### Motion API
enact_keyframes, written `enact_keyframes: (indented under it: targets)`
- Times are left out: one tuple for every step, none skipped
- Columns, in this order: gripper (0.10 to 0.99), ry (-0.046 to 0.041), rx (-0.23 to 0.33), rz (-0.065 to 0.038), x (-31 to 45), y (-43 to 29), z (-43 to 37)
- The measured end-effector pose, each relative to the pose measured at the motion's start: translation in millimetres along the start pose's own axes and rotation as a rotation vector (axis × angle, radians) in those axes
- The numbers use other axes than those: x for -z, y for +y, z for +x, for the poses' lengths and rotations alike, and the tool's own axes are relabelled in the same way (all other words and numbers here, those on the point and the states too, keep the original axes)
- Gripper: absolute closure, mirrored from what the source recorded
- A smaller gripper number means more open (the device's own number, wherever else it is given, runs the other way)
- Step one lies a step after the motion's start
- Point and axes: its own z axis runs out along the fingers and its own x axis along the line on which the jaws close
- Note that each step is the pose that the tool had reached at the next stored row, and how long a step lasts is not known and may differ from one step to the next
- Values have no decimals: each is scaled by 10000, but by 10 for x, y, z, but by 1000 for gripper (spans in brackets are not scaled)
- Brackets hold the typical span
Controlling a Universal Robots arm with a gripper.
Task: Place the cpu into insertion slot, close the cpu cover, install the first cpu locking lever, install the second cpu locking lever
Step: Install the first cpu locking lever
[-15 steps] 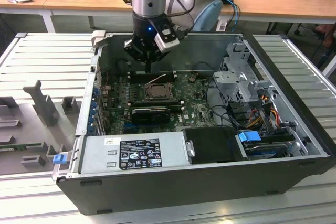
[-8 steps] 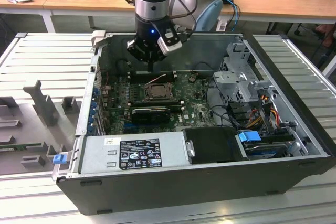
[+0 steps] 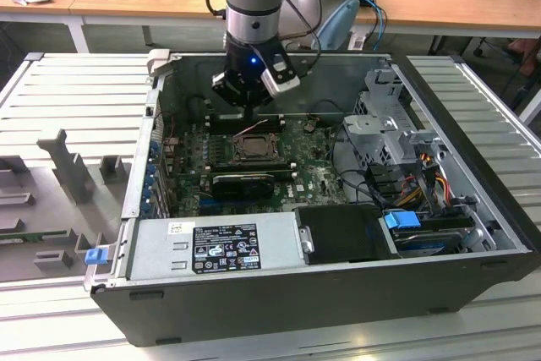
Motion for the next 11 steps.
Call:
enact_keyframes:
  targets:
    - [980, -3, 5, 13, -6, 4, -4]
    - [980, -3, 7, 22, -13, 10, -13]
    - [980, -4, 5, 23, -24, 15, -25]
    - [980, -4, 4, 24, -31, 17, -43]
    - [980, -4, 5, 23, -39, 18, -57]
    - [980, -4, 5, 24, -54, 27, -76]
    - [980, -5, 5, 23, -64, 31, -89]
    - [980, -5, 6, 22, -73, 33, -101]
    - [980, -4, 5, 23, -81, 34, -112]
    - [980, -4, 5, 23, -88, 34, -123]
    - [980, -5, 4, 24, -100, 33, -137]
